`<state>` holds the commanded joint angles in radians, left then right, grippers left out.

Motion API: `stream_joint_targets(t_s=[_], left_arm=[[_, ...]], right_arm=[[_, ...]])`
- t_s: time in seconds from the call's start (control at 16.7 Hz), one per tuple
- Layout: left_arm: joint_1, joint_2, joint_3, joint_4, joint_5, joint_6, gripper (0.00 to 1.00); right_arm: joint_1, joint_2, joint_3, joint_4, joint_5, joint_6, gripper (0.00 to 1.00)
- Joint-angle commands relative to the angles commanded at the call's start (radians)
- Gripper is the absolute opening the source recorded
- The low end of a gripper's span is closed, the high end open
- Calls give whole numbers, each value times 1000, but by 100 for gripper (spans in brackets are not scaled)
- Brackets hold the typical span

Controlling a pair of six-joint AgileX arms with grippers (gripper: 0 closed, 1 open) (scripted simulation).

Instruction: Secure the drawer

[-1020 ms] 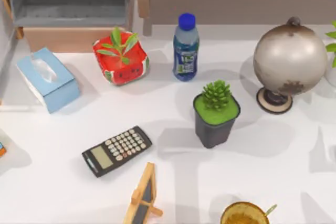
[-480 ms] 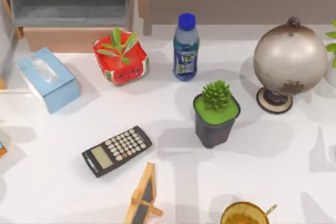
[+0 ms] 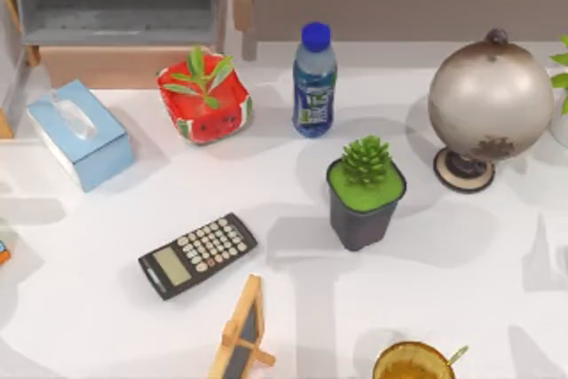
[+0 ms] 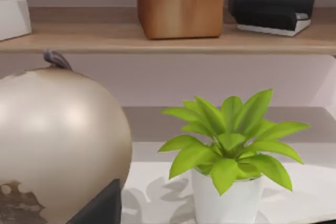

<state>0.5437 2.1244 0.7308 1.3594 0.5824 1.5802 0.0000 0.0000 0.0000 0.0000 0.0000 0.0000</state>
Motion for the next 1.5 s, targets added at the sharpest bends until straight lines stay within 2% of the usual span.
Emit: stream_joint_targets(t_s=[0.54, 0.9, 1.32, 1.5], left_arm=[[-86, 105, 237, -129, -84, -4, 0], [-89, 115, 256, -141, -89, -4, 0], [-144, 221, 487, -262, -142, -7, 0], [-153, 236, 521, -283, -152, -9, 0]], right_arm=[[0, 0, 0, 0, 0, 0, 100], [0, 0, 0, 0, 0, 0, 100], [0, 0, 0, 0, 0, 0, 100], [0, 0, 0, 0, 0, 0, 100]])
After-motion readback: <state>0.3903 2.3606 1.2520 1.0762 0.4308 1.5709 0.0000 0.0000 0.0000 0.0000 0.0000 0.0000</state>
